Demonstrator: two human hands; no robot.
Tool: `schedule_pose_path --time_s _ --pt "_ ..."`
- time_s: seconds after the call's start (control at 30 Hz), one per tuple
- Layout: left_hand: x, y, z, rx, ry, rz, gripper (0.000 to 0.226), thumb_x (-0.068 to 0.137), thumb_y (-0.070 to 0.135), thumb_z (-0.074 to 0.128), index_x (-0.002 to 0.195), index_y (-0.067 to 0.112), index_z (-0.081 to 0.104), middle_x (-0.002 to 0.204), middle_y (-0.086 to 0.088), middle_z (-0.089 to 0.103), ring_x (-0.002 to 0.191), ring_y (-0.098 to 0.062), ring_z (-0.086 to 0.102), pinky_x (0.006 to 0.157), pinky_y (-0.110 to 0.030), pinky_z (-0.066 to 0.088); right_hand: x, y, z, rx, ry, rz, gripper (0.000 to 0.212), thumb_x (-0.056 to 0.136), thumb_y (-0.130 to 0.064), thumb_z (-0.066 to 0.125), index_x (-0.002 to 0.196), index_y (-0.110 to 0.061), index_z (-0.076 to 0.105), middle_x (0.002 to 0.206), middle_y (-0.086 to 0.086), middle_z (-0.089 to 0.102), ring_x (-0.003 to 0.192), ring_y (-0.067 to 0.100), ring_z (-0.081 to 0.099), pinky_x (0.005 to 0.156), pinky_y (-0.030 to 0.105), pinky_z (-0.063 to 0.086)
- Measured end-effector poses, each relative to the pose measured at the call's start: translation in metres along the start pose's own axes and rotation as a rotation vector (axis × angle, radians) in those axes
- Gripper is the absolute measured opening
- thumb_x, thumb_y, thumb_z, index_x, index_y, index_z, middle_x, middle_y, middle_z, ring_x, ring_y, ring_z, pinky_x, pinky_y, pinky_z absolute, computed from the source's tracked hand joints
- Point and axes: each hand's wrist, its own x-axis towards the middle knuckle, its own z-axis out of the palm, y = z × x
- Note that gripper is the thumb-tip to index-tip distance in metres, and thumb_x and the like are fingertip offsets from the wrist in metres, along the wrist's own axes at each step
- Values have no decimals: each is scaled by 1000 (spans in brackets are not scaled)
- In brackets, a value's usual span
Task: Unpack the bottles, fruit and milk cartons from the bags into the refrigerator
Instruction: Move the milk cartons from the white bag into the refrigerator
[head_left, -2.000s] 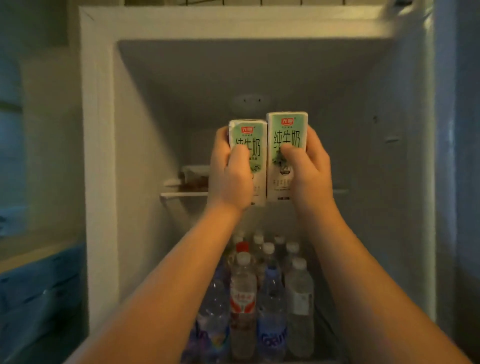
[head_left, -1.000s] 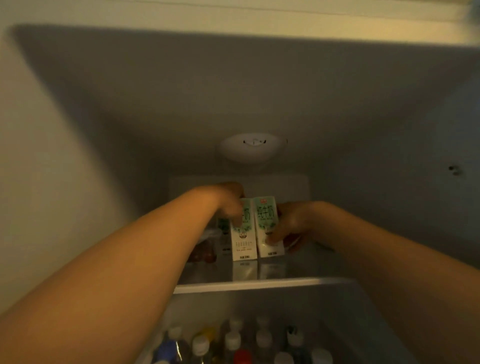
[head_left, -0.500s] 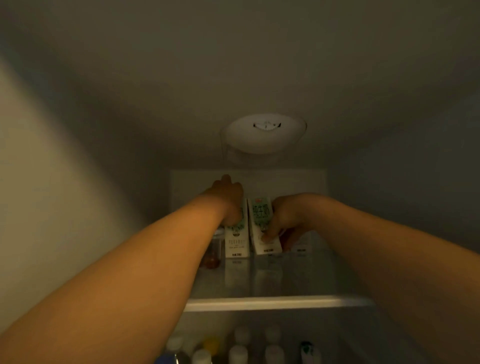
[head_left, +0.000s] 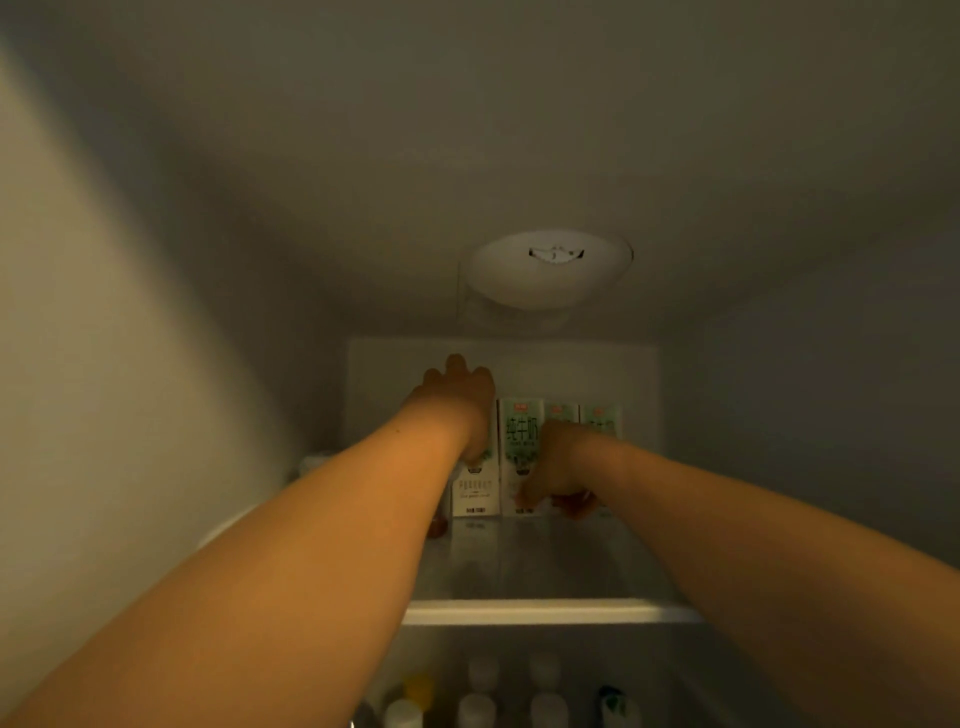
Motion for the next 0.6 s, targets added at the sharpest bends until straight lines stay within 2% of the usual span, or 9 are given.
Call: schedule_pose_path --time_s 0.1,0.2,0.3,0.37,0.43,0.5,0.6 --pt "-3 6 1 4 19 -26 91 78 8 80 151 10 26 157 -16 17 139 -39 29 106 -46 42 -5 -3 4 -158 44 -6 65 88 -28 74 141 -7 44 131 12 57 114 26 62 94 38 56" --pt "-10 17 3 31 47 -33 79 83 3 70 150 7 28 158 -17 15 139 -39 28 109 -46 37 -15 -3 8 -251 49 -4 59 97 -35 60 147 -9 41 140 11 52 124 25 55 97 33 49" --pt "-17 22 5 108 78 -4 73 85 11 68 148 9 32 154 -16 25 136 -37 32 109 -44 36 -26 -1 9 -214 41 1 58 95 -44 59 144 -14 45 137 10 54 122 26 55 95 33 48" --pt "-26 22 5 140 120 -2 70 85 19 67 147 13 34 149 -13 33 136 -34 32 112 -46 31 -30 2 10 -182 100 -2 55 96 -42 57 143 -14 47 136 10 56 121 26 56 99 33 48" --pt "-39 21 5 133 162 -10 74 86 25 64 151 16 30 154 -12 30 144 -35 23 119 -51 18 -41 4 12 -115 178 -12 53 97 -36 56 143 -14 48 138 12 55 123 28 55 104 35 46" --pt "-58 22 5 128 205 5 77 89 32 61 155 16 24 161 -12 21 150 -35 11 122 -55 7 -59 7 15 -63 243 -48 47 97 -32 56 140 -12 51 137 13 57 121 30 57 100 36 49" --pt "-93 22 9 101 295 74 74 90 42 57 154 18 29 163 -10 20 151 -34 8 121 -57 7 -92 11 19 -37 302 -78 39 96 -29 55 130 -10 56 129 14 61 111 32 60 90 36 52"
